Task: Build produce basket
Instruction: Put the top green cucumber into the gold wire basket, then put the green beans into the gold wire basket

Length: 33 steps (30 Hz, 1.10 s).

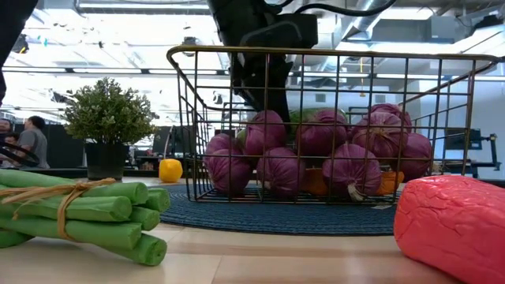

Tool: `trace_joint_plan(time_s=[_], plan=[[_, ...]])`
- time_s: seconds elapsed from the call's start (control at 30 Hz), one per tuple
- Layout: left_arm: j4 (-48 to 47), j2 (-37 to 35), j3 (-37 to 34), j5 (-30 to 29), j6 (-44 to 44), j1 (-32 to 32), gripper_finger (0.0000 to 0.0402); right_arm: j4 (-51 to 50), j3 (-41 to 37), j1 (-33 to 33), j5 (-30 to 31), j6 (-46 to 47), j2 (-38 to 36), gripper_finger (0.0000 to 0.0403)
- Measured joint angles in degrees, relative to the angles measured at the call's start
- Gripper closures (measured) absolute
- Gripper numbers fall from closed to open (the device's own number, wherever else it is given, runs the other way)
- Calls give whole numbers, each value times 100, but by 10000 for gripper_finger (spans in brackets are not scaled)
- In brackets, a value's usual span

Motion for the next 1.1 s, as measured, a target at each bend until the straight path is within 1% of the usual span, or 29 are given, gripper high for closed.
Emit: trace_joint_plan(time_s=[0.1, 0.17, 0.23, 0.3, 0.43, 0.5, 0.6, 0.7, 0.8, 0.9, 1.1], plan=[[-55, 0, 0, 0, -70, 0, 227, 1, 0, 0, 0, 0, 0, 396], [-83, 0, 0, 4, -167, 0, 190, -1, 0, 0, 0, 0, 0, 396], [-111, -2, 0, -10, -254, 0, 168, 0, 0, 0, 0, 0, 0, 395], [-280, -2, 84, -79, -290, 0, 159, -1, 0, 0, 0, 0, 0, 395], [-578, -8, 585, -249, -256, -11, 164, -1, 0, 0, 0, 0, 0, 395], [-979, -9, 983, -332, -252, -28, 173, -1, 0, 0, 0, 0, 0, 395], [-1853, -21, 1725, -655, -240, -122, 187, 1, 0, 0, 0, -1, 0, 395], [-2978, -22, 2394, -882, -330, -298, 198, -1, 0, 0, 0, -2, 0, 395], [-4039, -38, 2889, -1091, -702, -571, 204, -1, 0, 0, 0, -2, 0, 395], [-4775, -44, 3149, -1286, -1276, -942, 205, -1, 0, 0, 0, 3, 0, 395], [-4735, -210, 2979, -1338, -1731, -1700, 205, 1, 0, -4, -24, 237, 0, 389]])
